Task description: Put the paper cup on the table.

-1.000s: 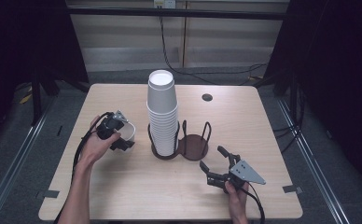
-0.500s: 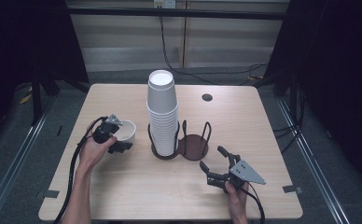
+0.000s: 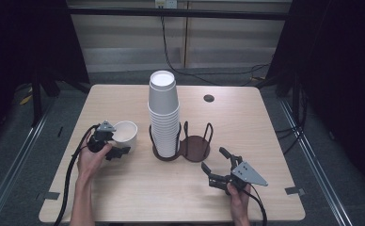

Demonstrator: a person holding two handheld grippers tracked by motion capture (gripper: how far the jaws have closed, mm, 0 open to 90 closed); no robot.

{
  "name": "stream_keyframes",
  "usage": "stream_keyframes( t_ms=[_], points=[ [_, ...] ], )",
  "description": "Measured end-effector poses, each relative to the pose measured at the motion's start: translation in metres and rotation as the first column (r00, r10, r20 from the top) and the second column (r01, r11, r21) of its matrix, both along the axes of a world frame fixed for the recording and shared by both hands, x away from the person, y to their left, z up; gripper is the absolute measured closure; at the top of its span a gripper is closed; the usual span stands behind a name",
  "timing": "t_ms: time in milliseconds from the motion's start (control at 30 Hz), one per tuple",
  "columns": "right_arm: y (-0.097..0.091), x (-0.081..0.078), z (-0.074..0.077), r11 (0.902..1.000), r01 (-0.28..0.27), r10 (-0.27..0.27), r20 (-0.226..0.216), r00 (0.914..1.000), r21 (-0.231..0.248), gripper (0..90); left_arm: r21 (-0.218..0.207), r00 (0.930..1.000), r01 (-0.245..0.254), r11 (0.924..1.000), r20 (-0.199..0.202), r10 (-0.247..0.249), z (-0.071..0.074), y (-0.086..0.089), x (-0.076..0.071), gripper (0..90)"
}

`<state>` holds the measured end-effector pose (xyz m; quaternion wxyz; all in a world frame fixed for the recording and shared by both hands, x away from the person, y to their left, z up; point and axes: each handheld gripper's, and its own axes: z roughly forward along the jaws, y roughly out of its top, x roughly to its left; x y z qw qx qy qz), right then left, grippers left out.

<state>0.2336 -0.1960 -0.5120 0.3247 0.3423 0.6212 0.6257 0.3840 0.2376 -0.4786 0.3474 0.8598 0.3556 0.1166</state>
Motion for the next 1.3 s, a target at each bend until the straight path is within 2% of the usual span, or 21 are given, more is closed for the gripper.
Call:
stream_keyframes(
  t_ms=[67, 200, 267, 367, 467, 533, 633, 700, 767, 800, 833, 867, 900, 933, 967, 1067, 1100, 1133, 1200, 1267, 1300],
  points=[
    [0.000, 0.000, 0.000, 1.0000, -0.001, 0.001, -0.001, 1.0000, 0.000, 13.3, -0.006, 0.9999, -0.012, 0.9999, -0.004, 0.012, -0.001, 0.004, -0.003, 16.0],
    [0.000, 0.000, 0.000, 1.0000, 0.000, 0.000, 0.000, 1.0000, 0.000, 13.3, -0.083, 0.9992, -0.031, 0.9961, 0.022, 0.033, -0.001, 0.010, -0.011, 15.7],
    [0.000, 0.000, 0.000, 1.0000, -0.001, 0.001, -0.001, 1.0000, 0.000, 13.3, -0.092, 0.9985, -0.039, 0.9950, 0.036, 0.042, 0.001, 0.011, -0.016, 15.8],
    [0.000, 0.000, 0.000, 1.0000, -0.002, 0.002, 0.001, 1.0000, 0.000, 13.3, -0.147, 0.9957, -0.042, 0.9883, 0.075, 0.053, 0.003, 0.010, -0.025, 16.1],
    [0.000, 0.000, 0.000, 1.0000, -0.001, 0.001, 0.000, 1.0000, 0.000, 13.3, -0.166, 0.9927, -0.053, 0.9848, 0.098, 0.070, 0.004, 0.010, -0.031, 15.9],
    [0.000, 0.000, 0.000, 1.0000, 0.001, -0.001, 0.000, 1.0000, 0.000, 13.2, -0.199, 0.9910, -0.066, 0.9779, 0.102, 0.088, 0.003, 0.010, -0.036, 15.9],
    [0.000, 0.000, 0.000, 1.0000, 0.000, 0.000, 0.000, 1.0000, 0.000, 13.2, -0.211, 0.9864, -0.076, 0.9746, 0.127, 0.104, 0.002, 0.012, -0.043, 16.0],
    [0.000, 0.000, 0.000, 1.0000, 0.000, 0.000, 0.000, 1.0000, 0.000, 13.2, -0.243, 0.9823, -0.089, 0.9659, 0.139, 0.126, 0.002, 0.013, -0.048, 16.0],
    [0.000, 0.000, 0.000, 1.0000, 0.000, 0.000, 0.000, 1.0000, 0.000, 13.2, -0.263, 0.9801, -0.088, 0.9609, 0.149, 0.131, 0.002, 0.013, -0.054, 16.2],
    [0.000, 0.000, 0.000, 1.0000, 0.001, -0.001, 0.000, 1.0000, 0.000, 13.2, -0.256, 0.9775, -0.089, 0.9625, 0.163, 0.134, 0.002, 0.013, -0.057, 16.2],
    [0.000, 0.000, 0.000, 1.0000, 0.001, -0.001, 0.001, 1.0000, -0.001, 13.2, -0.271, 0.9753, -0.091, 0.9582, 0.170, 0.141, 0.002, 0.012, -0.060, 16.2],
    [0.000, 0.000, 0.000, 1.0000, 0.001, -0.001, 0.000, 1.0000, 0.000, 13.3, -0.292, 0.9766, -0.084, 0.9526, 0.166, 0.137, 0.002, 0.011, -0.063, 16.2],
    [0.000, 0.000, 0.000, 1.0000, -0.001, 0.001, 0.000, 1.0000, 0.000, 13.2, -0.284, 0.9769, -0.074, 0.9559, 0.172, 0.127, 0.004, 0.011, -0.065, 16.2],
    [0.000, 0.000, 0.000, 1.0000, 0.000, 0.000, 0.000, 1.0000, 0.000, 13.2, -0.285, 0.9729, -0.075, 0.9555, 0.189, 0.133, 0.005, 0.010, -0.067, 16.2],
    [0.000, 0.000, 0.000, 1.0000, 0.000, 0.000, 0.000, 1.0000, 0.000, 13.2, -0.302, 0.9695, -0.075, 0.9505, 0.201, 0.140, 0.006, 0.009, -0.070, 16.2],
    [0.000, 0.000, 0.000, 1.0000, 0.000, 0.000, 0.000, 1.0000, 0.000, 13.2, -0.377, 0.9695, -0.043, 0.9251, 0.208, 0.130, 0.006, 0.011, -0.076, 16.2],
    [0.000, 0.000, 0.000, 1.0000, 0.000, 0.000, 0.000, 1.0000, 0.000, 13.2, -0.408, 0.9691, -0.037, 0.9124, 0.208, 0.132, 0.005, 0.011, -0.077, 16.2],
    [0.000, 0.000, 0.000, 1.0000, 0.000, 0.000, 0.000, 1.0000, 0.000, 13.2, -0.414, 0.9695, -0.037, 0.9096, 0.206, 0.133, 0.004, 0.011, -0.078, 16.4],
    [0.000, 0.000, 0.000, 1.0000, -0.002, 0.002, 0.000, 1.0000, 0.000, 13.2, -0.399, 0.9676, -0.032, 0.9165, 0.217, 0.128, 0.003, 0.006, -0.081, 16.4],
    [0.000, 0.000, 0.000, 1.0000, -0.002, 0.002, 0.001, 1.0000, 0.000, 13.2, -0.397, 0.9683, -0.007, 0.9178, 0.227, 0.105, 0.005, 0.000, -0.085, 16.4],
    [0.000, 0.000, 0.000, 1.0000, -0.002, 0.002, 0.000, 1.0000, 0.000, 13.3, -0.394, 0.9639, -0.008, 0.9193, 0.242, 0.112, 0.006, -0.002, -0.088, 16.4]
  ],
)
